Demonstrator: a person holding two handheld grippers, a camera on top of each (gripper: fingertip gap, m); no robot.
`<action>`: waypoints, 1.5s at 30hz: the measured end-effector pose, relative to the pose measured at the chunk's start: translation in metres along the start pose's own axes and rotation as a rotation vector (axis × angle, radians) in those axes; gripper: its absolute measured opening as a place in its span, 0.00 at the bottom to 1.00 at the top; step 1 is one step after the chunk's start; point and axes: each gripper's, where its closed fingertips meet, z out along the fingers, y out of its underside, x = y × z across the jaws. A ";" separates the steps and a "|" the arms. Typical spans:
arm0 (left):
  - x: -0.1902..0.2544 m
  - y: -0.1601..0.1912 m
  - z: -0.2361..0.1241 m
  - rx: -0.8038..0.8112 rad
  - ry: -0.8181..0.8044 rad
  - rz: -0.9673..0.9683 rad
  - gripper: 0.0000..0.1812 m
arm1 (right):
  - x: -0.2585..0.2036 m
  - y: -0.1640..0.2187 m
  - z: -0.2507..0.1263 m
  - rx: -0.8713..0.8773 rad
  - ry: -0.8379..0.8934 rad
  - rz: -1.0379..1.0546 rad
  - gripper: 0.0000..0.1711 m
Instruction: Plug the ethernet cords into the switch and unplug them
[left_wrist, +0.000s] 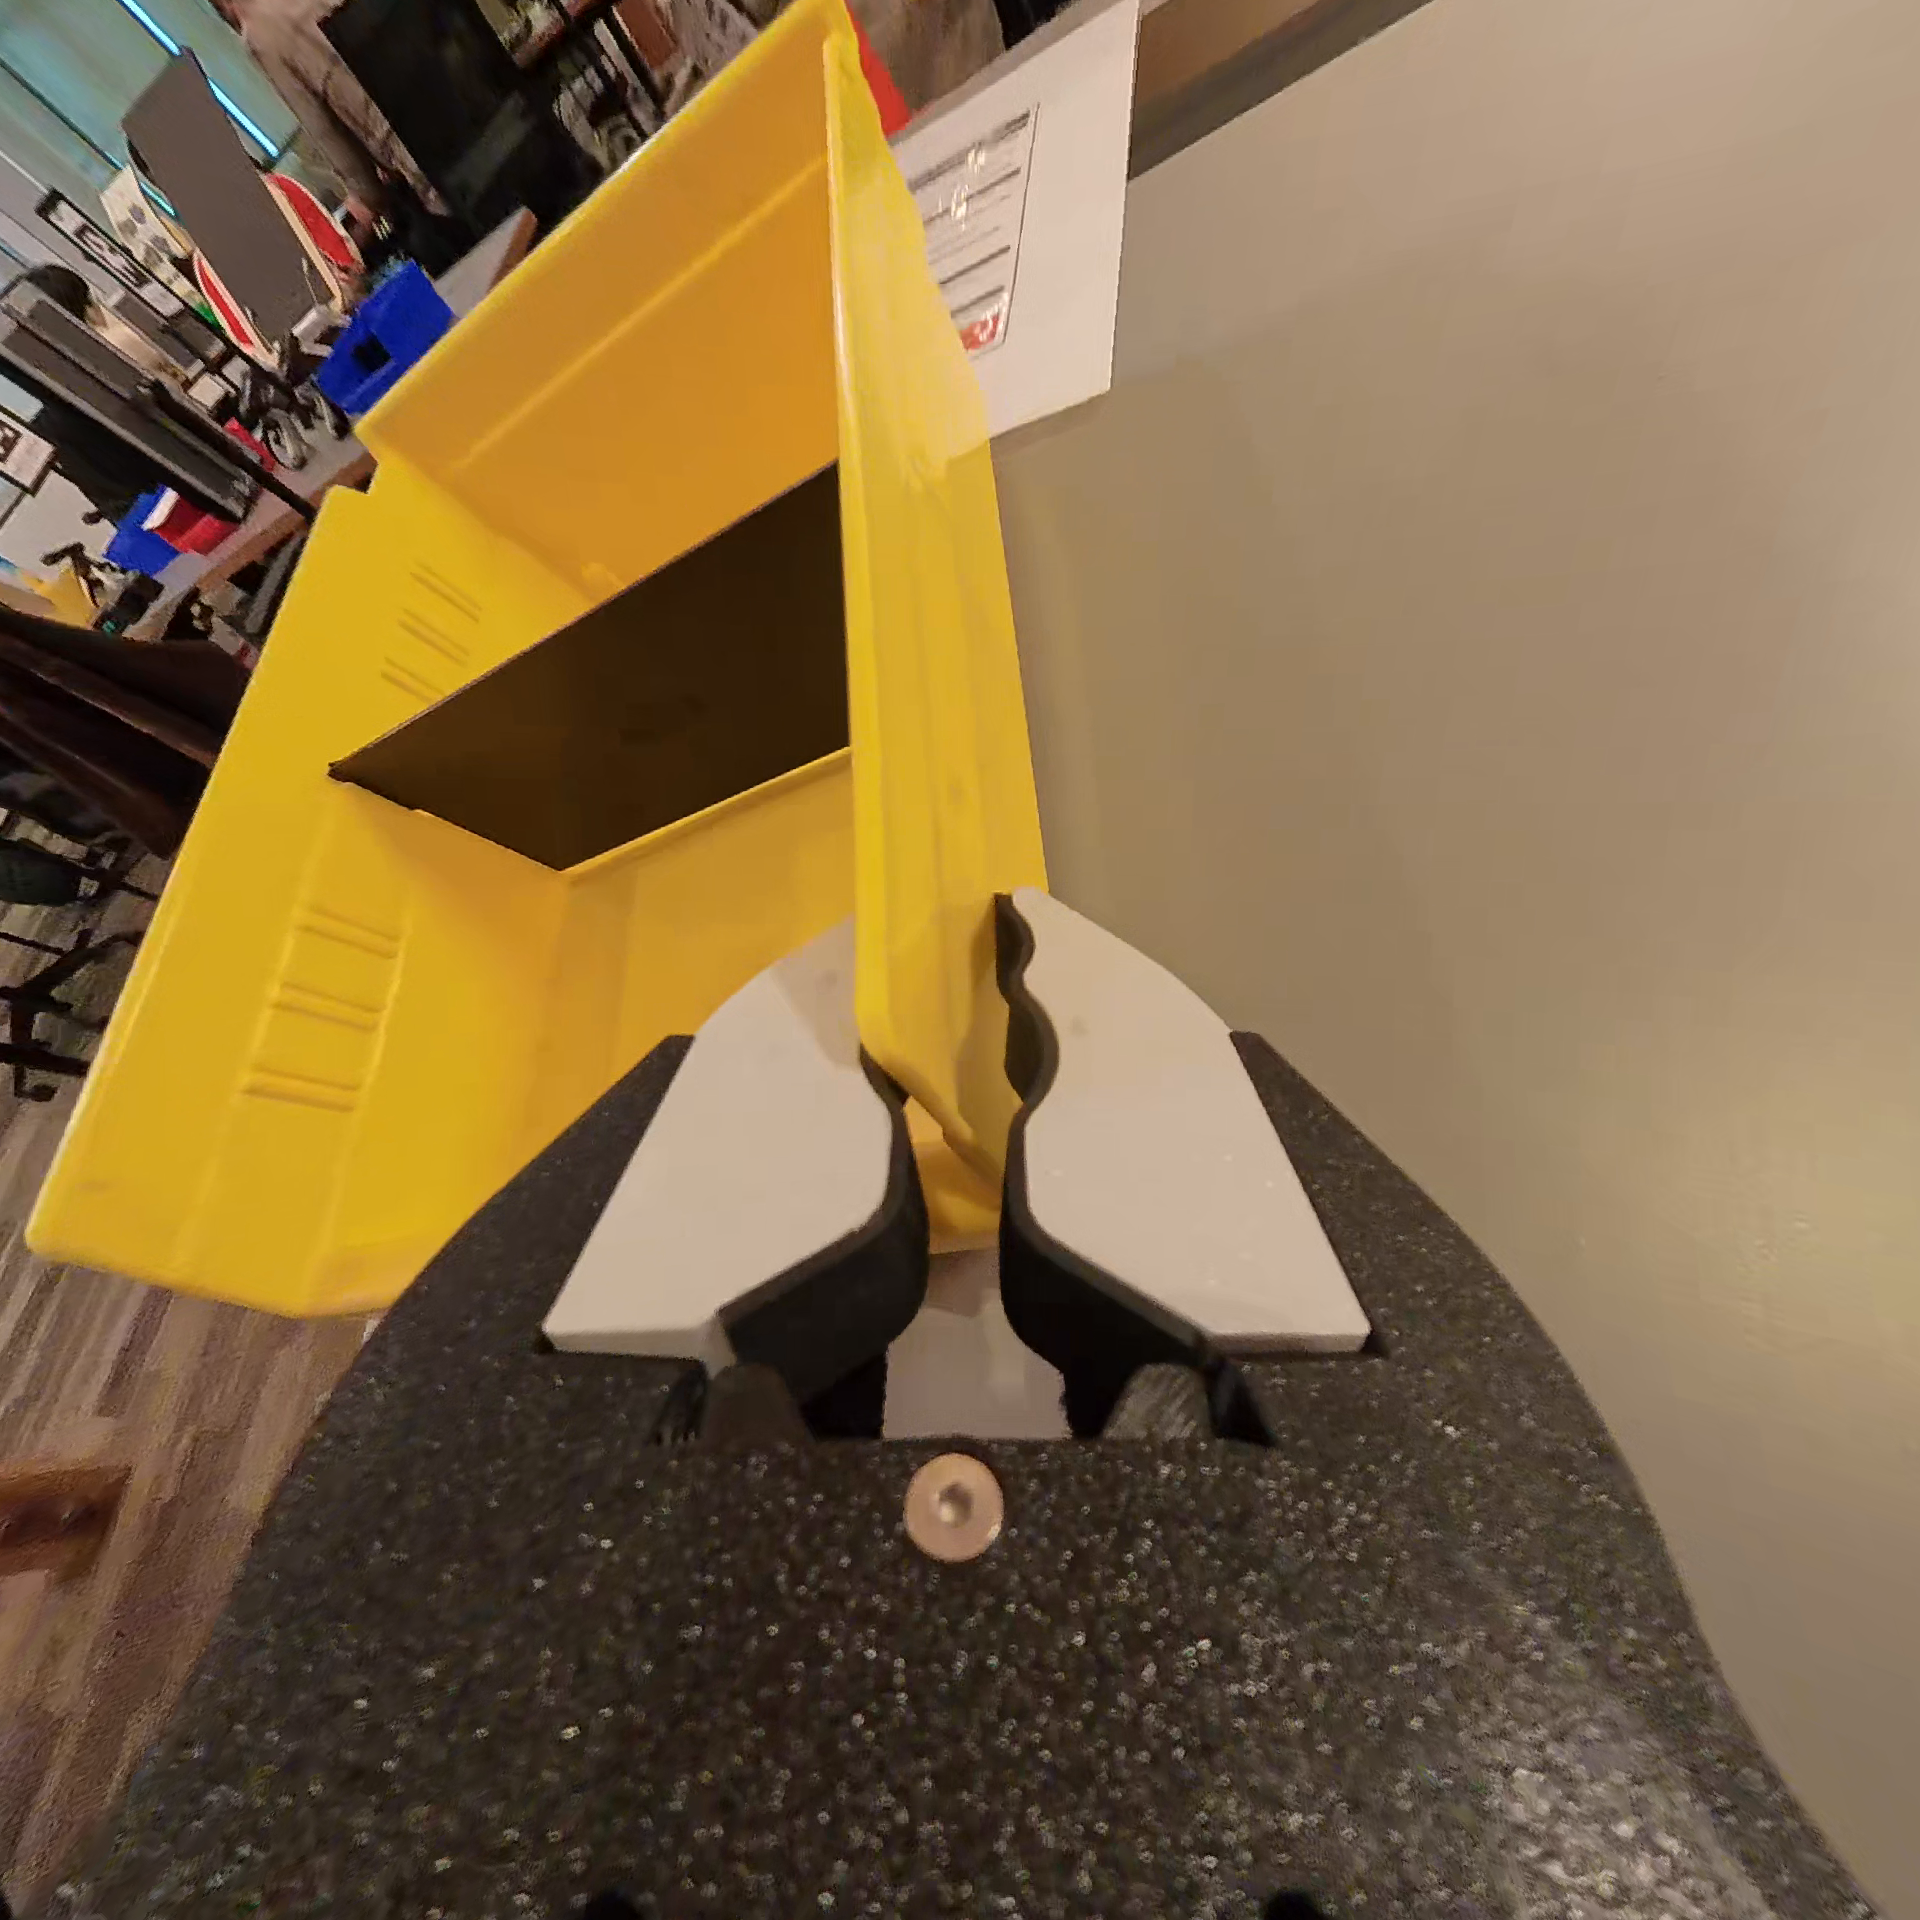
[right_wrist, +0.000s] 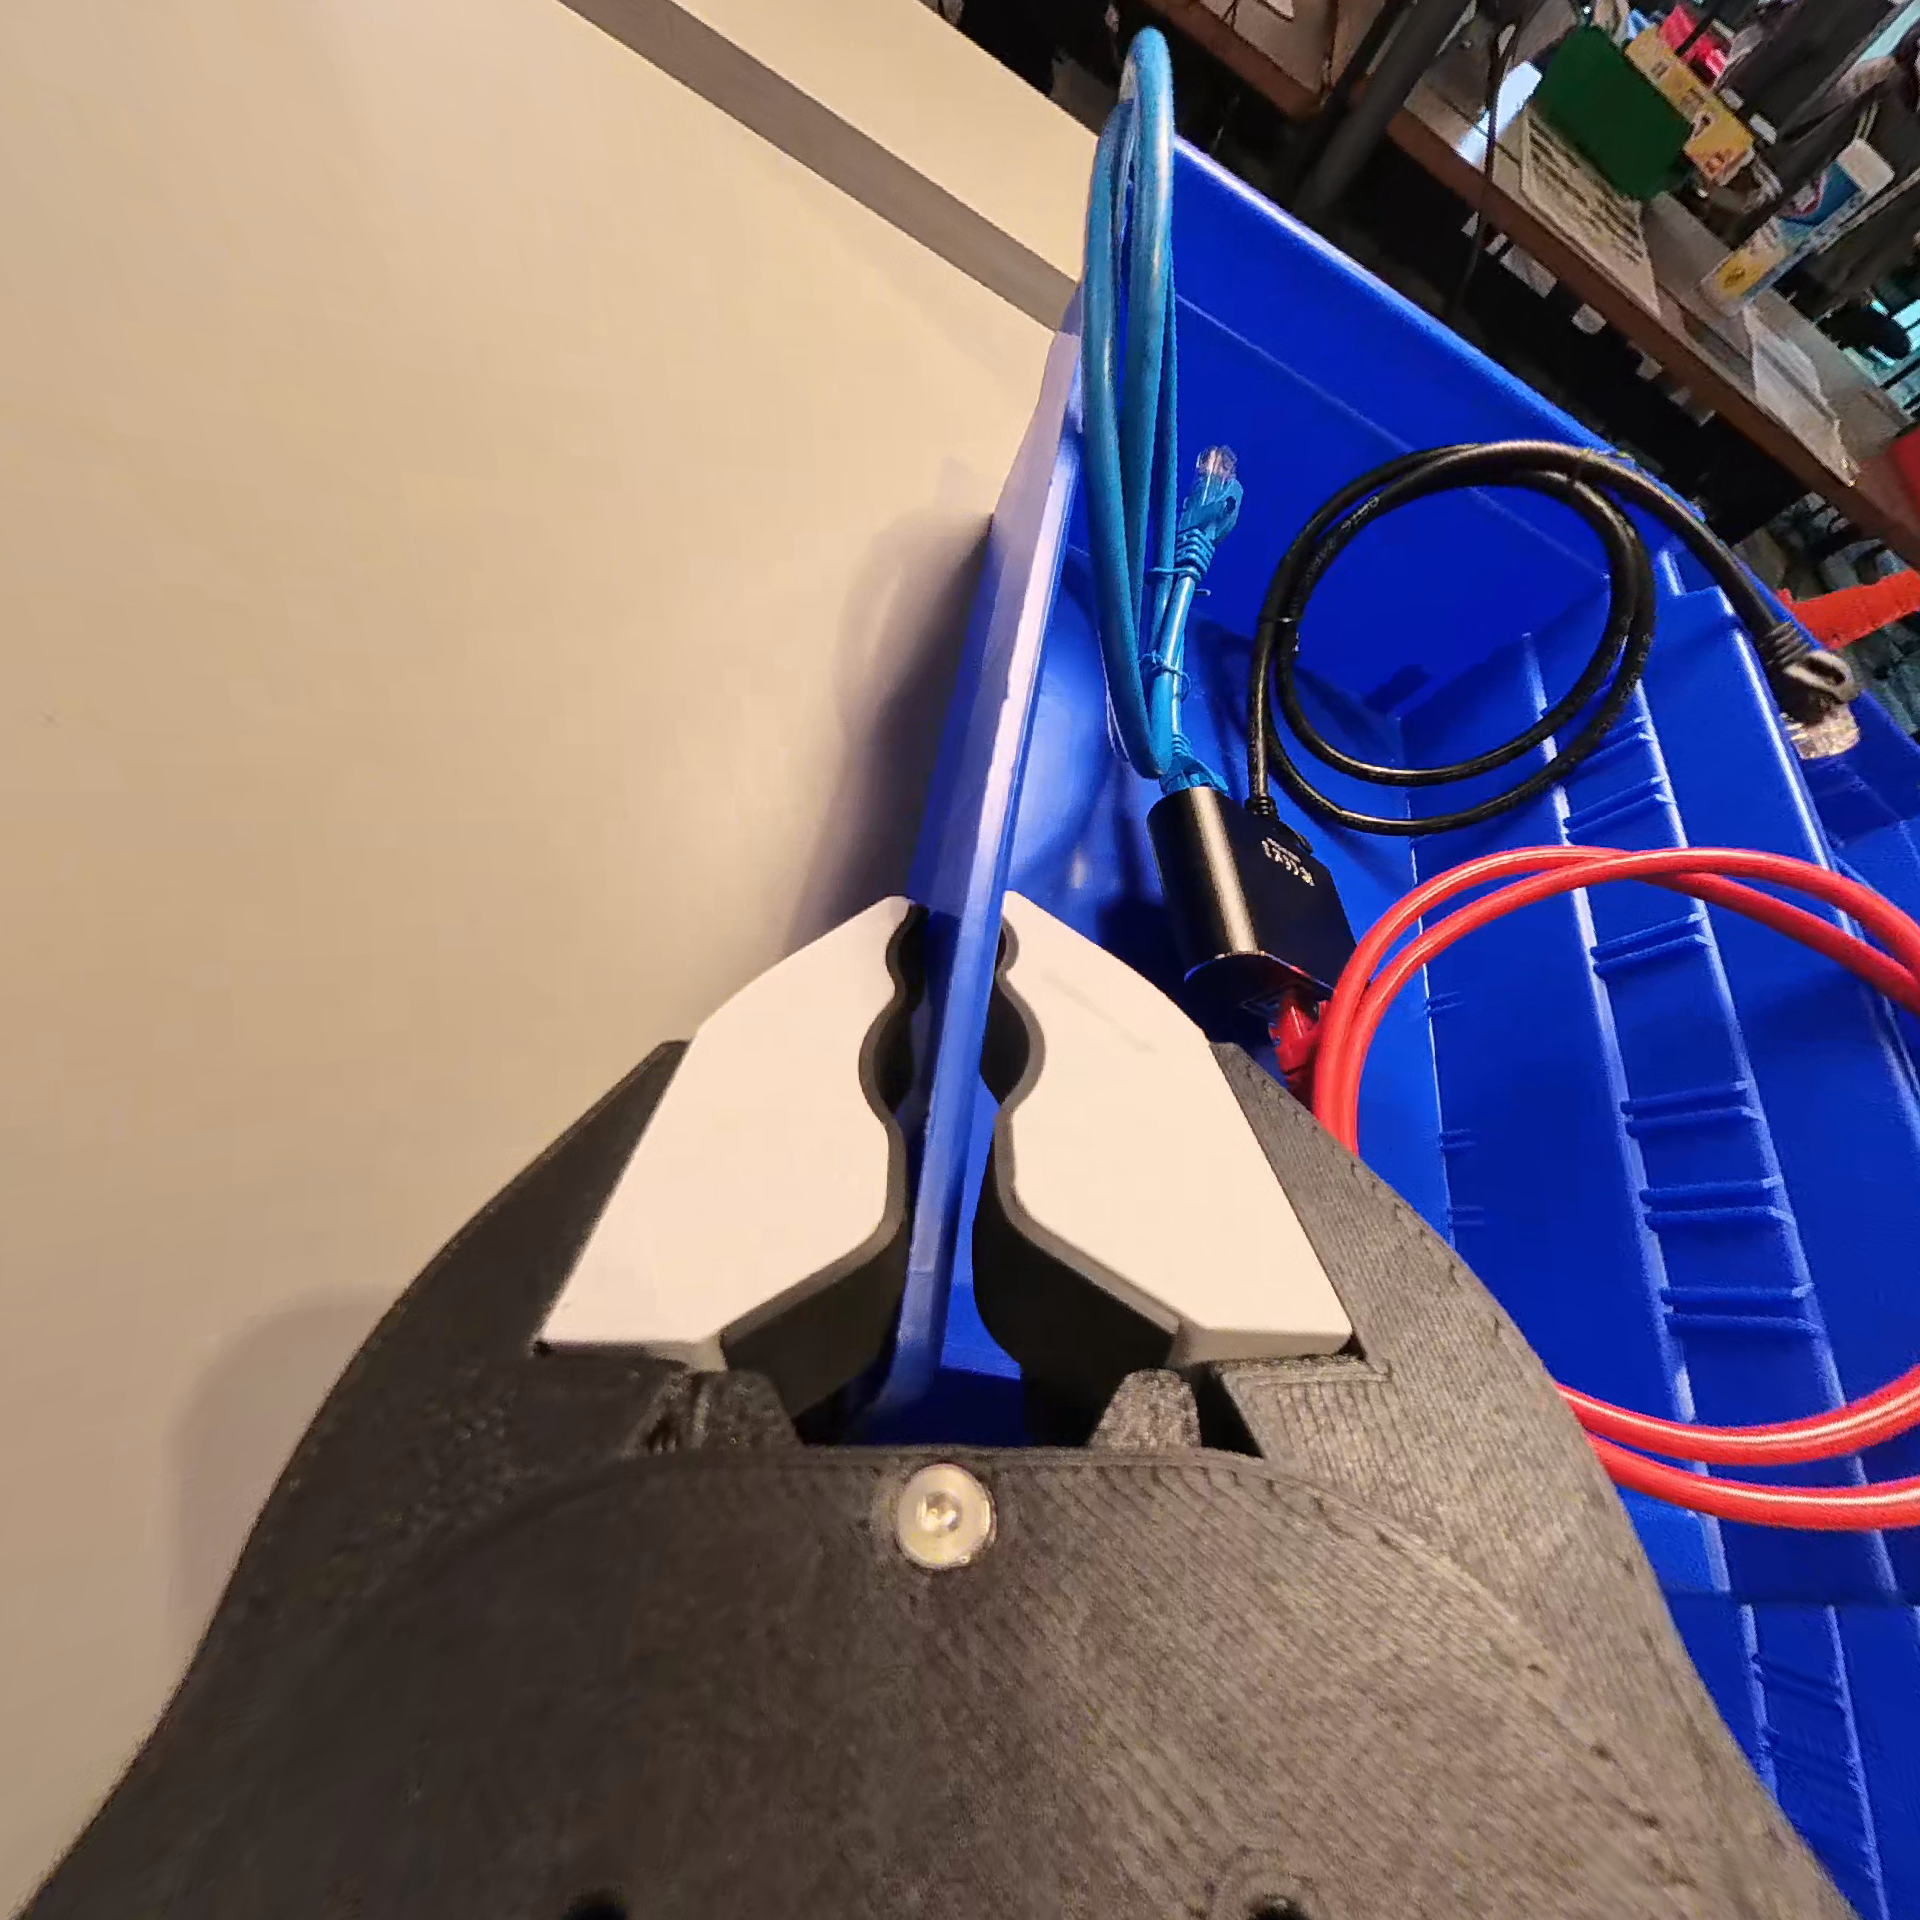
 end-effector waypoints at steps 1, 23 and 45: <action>0.000 -0.002 -0.003 0.023 0.004 -0.003 0.06 | 0.000 0.000 0.000 0.004 -0.005 -0.003 0.05; 0.207 -0.034 -0.149 0.602 1.088 0.644 0.05 | -0.095 -0.068 0.029 0.255 -0.490 -0.286 0.05; 0.264 -0.020 -0.225 0.601 1.452 0.761 0.04 | -0.239 -0.146 0.028 0.584 -1.009 -0.569 0.08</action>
